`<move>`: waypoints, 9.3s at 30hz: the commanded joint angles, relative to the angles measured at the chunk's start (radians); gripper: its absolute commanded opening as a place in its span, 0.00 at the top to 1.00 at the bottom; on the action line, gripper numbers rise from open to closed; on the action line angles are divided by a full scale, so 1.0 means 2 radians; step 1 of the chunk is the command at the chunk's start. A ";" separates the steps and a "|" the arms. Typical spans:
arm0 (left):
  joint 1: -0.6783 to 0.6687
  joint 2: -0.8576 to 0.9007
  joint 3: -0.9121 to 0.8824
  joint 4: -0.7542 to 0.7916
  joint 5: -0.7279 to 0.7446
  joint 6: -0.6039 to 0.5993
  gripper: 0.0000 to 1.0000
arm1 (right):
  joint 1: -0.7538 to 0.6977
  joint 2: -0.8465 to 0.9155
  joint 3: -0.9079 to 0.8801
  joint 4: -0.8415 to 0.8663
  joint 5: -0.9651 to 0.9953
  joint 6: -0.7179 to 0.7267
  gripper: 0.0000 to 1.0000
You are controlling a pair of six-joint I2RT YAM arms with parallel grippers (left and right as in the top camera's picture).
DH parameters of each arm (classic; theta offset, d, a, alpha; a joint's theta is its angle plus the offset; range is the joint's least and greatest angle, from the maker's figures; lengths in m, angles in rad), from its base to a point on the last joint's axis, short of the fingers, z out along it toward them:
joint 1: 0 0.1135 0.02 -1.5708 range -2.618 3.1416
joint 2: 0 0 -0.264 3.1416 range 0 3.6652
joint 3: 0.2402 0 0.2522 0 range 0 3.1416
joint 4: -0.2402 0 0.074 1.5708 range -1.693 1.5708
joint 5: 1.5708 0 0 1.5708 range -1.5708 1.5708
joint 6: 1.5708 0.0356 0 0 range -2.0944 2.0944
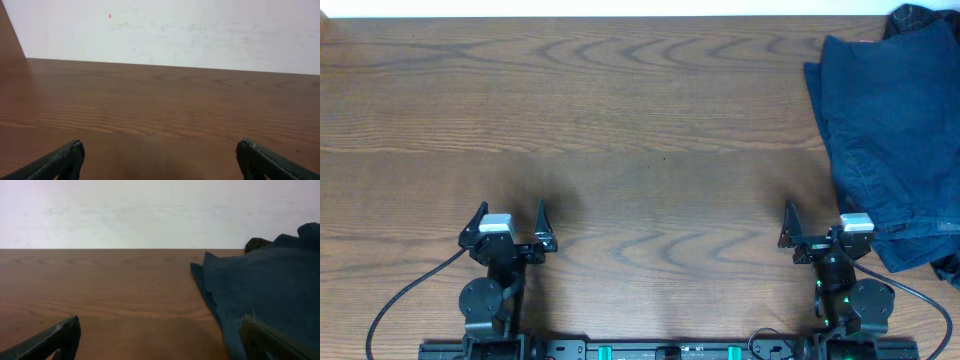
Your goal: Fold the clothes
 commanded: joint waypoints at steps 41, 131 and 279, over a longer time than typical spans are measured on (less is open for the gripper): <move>0.000 0.428 0.289 -0.256 0.034 -0.070 0.02 | -0.044 0.600 0.347 -0.267 0.282 0.124 0.02; 0.000 0.456 0.289 -0.142 0.144 -0.120 0.02 | 0.328 0.773 0.471 -0.008 0.073 0.107 0.01; -0.047 0.362 0.393 -0.540 0.014 -0.322 0.94 | 0.090 0.621 0.589 -0.236 -0.023 0.179 0.99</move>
